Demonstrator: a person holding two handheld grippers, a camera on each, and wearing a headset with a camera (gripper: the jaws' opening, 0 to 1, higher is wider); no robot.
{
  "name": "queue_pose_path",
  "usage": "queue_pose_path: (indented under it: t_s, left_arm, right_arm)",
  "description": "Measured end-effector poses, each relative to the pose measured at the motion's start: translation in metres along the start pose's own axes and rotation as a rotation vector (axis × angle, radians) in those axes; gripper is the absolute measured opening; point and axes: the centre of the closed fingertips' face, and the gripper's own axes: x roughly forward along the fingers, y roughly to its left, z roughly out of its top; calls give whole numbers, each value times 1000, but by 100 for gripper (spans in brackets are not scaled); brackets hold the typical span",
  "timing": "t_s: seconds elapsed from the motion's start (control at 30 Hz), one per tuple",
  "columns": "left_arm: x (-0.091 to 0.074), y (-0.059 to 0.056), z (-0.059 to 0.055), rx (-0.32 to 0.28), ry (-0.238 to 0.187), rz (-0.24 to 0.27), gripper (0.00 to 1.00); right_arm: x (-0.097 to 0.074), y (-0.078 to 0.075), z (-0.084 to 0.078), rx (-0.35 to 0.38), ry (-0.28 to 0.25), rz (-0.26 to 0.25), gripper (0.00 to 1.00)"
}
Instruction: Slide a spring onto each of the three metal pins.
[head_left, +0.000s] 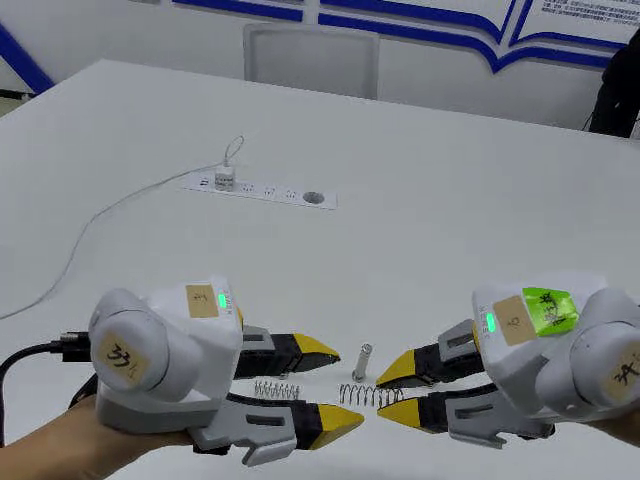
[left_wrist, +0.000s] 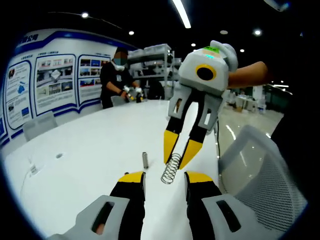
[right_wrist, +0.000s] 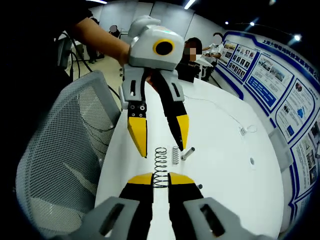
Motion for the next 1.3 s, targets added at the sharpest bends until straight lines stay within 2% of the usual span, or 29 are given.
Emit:
queue_pose_path:
  t_s: [0.17, 0.3, 0.6, 0.77, 0.83, 1.07, 1.3]
  left_arm:
    - [1, -2, -4, 8, 15, -9, 29]
    - [2, -1, -3, 30, 15, -4, 19]
    - [3, -7, -3, 29, 20, -32, 14]
    - [3, -7, -2, 47, 14, -30, 13]
    - [2, -6, -1, 78, 10, -30, 12]
    - [1, -8, 2, 116, -3, -42, 10]
    - [1, -9, 3, 115, -12, -49, 9]
  right_arm:
    - [-1, 2, 2, -1, -10, 5, 11]
    - [-1, 3, 5, -4, -22, 7, 11]
    - [0, 3, 7, -11, -28, 4, 11]
    - [0, 2, 8, -23, -31, 6, 11]
    - [-1, 1, 9, -32, -34, 0, 11]
    - [-1, 0, 8, -59, -28, -6, 11]
    - [-2, -2, 8, -38, -48, -10, 12]
